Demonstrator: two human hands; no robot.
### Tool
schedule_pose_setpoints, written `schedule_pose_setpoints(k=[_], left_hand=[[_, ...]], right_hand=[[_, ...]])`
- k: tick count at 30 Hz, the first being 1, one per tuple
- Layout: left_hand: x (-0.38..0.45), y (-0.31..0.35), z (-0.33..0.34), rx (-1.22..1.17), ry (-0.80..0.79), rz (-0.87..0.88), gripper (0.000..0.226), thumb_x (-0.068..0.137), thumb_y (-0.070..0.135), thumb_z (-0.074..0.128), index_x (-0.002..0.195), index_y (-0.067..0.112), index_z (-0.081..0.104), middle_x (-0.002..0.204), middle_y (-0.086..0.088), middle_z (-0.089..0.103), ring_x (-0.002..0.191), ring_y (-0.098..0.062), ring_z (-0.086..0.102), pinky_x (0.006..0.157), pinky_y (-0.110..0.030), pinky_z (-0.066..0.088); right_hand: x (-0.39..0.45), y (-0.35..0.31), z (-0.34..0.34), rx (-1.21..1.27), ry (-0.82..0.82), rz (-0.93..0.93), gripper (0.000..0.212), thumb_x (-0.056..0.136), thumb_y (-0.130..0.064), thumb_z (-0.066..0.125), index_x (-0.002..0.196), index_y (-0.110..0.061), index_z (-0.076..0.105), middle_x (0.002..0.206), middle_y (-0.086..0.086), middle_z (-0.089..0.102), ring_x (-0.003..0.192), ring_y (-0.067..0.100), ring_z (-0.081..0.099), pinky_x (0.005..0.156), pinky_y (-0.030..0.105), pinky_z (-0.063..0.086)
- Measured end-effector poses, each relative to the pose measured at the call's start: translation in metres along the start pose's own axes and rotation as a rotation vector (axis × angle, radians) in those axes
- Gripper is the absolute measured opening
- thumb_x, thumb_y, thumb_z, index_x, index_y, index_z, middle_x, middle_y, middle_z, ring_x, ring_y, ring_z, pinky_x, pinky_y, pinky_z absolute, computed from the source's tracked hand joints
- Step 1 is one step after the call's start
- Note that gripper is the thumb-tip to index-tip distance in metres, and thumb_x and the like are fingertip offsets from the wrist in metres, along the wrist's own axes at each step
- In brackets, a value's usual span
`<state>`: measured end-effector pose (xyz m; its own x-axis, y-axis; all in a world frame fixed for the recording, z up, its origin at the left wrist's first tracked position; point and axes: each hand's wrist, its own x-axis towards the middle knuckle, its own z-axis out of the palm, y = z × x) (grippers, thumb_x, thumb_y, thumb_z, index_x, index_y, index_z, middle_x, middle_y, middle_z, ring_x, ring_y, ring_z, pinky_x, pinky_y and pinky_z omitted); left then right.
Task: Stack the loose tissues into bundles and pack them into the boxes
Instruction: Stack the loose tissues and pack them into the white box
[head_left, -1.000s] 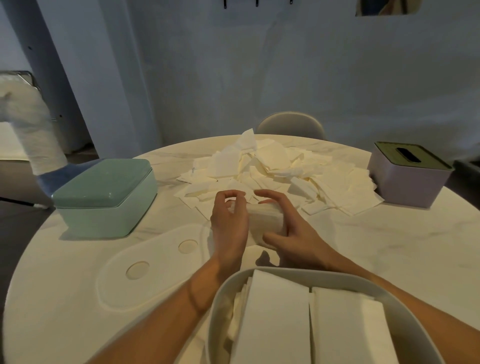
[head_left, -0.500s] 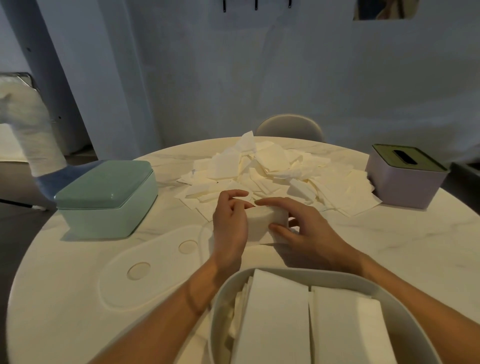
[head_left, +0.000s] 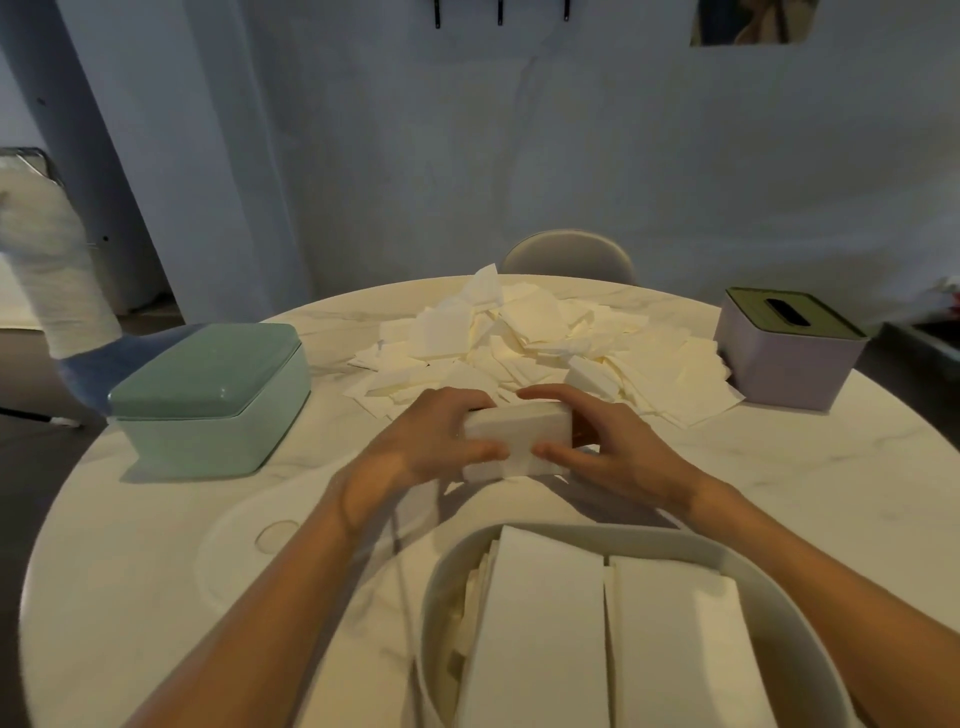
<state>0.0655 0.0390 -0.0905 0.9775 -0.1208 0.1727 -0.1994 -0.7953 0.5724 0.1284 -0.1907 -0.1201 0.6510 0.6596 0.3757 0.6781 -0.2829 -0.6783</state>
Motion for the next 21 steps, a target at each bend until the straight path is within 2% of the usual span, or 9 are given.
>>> schedule_pose_setpoints(k=[4, 7, 9, 11, 13, 16, 19, 21], left_hand=[[-0.001, -0.003, -0.010, 0.021, 0.037, 0.013, 0.025, 0.084, 0.028, 0.083, 0.103, 0.012, 0.076, 0.095, -0.002, 0.071, 0.082, -0.012, 0.062, 0.071, -0.022, 0.050], [-0.003, 0.003, -0.013, 0.043, 0.053, 0.018, 0.026, 0.084, 0.028, 0.084, 0.104, 0.013, 0.078, 0.096, -0.002, 0.074, 0.084, -0.013, 0.064, 0.076, -0.026, 0.053], [-0.008, 0.014, -0.019, 0.037, 0.079, 0.043, 0.021, 0.084, 0.029, 0.084, 0.100, 0.016, 0.078, 0.090, 0.002, 0.073, 0.077, -0.006, 0.063, 0.067, -0.014, 0.048], [-0.014, 0.028, -0.027, -0.013, 0.082, 0.056, 0.016, 0.086, 0.029, 0.081, 0.097, 0.018, 0.076, 0.083, 0.006, 0.071, 0.071, -0.001, 0.062, 0.062, -0.009, 0.045], [-0.023, 0.045, -0.032, -0.179, 0.024, 0.033, 0.020, 0.090, 0.032, 0.076, 0.104, 0.017, 0.074, 0.091, 0.001, 0.072, 0.082, -0.007, 0.066, 0.069, -0.012, 0.051], [-0.042, 0.075, -0.036, -0.411, -0.062, -0.034, 0.034, 0.097, 0.042, 0.060, 0.117, 0.018, 0.073, 0.111, 0.000, 0.073, 0.104, -0.018, 0.069, 0.086, -0.025, 0.060], [-0.066, 0.103, -0.040, -0.491, -0.112, -0.038, 0.031, 0.094, 0.041, 0.062, 0.116, 0.023, 0.074, 0.110, 0.010, 0.076, 0.104, -0.012, 0.072, 0.089, -0.024, 0.059], [-0.081, 0.120, -0.040, -0.516, -0.155, -0.058, 0.029, 0.089, 0.036, 0.070, 0.116, 0.024, 0.072, 0.105, 0.011, 0.077, 0.098, -0.010, 0.074, 0.084, -0.023, 0.060]], right_hand=[[0.003, -0.002, -0.003, 0.023, 0.022, 0.032, 0.039, 0.092, -0.022, 0.074, 0.129, -0.023, 0.064, 0.120, -0.008, 0.068, 0.105, 0.010, 0.066, 0.090, 0.025, 0.058], [0.007, -0.009, -0.011, 0.026, 0.026, 0.077, 0.034, 0.088, -0.015, 0.077, 0.121, -0.014, 0.070, 0.112, -0.001, 0.073, 0.099, 0.014, 0.069, 0.091, 0.030, 0.059], [0.004, -0.021, -0.021, 0.122, 0.014, 0.140, 0.034, 0.088, -0.014, 0.077, 0.121, -0.010, 0.071, 0.112, 0.004, 0.074, 0.099, 0.021, 0.071, 0.091, 0.032, 0.059], [-0.001, -0.035, -0.034, 0.253, -0.008, 0.192, 0.036, 0.091, -0.017, 0.074, 0.126, -0.011, 0.069, 0.115, 0.004, 0.075, 0.102, 0.024, 0.072, 0.090, 0.035, 0.061], [-0.010, -0.051, -0.046, 0.335, -0.016, 0.244, 0.038, 0.092, -0.022, 0.071, 0.129, -0.014, 0.067, 0.117, 0.000, 0.074, 0.105, 0.023, 0.071, 0.088, 0.038, 0.061], [-0.028, -0.074, -0.067, 0.408, -0.053, 0.301, 0.046, 0.087, -0.028, 0.068, 0.130, -0.013, 0.065, 0.120, 0.001, 0.073, 0.109, 0.025, 0.070, 0.087, 0.041, 0.062], [-0.044, -0.097, -0.086, 0.459, -0.130, 0.350, 0.044, 0.093, -0.030, 0.063, 0.133, -0.013, 0.061, 0.123, 0.004, 0.071, 0.114, 0.022, 0.069, 0.085, 0.034, 0.061], [-0.053, -0.107, -0.095, 0.449, -0.165, 0.389, 0.043, 0.093, -0.034, 0.061, 0.131, -0.013, 0.062, 0.121, 0.006, 0.071, 0.113, 0.022, 0.068, 0.081, 0.028, 0.061]])
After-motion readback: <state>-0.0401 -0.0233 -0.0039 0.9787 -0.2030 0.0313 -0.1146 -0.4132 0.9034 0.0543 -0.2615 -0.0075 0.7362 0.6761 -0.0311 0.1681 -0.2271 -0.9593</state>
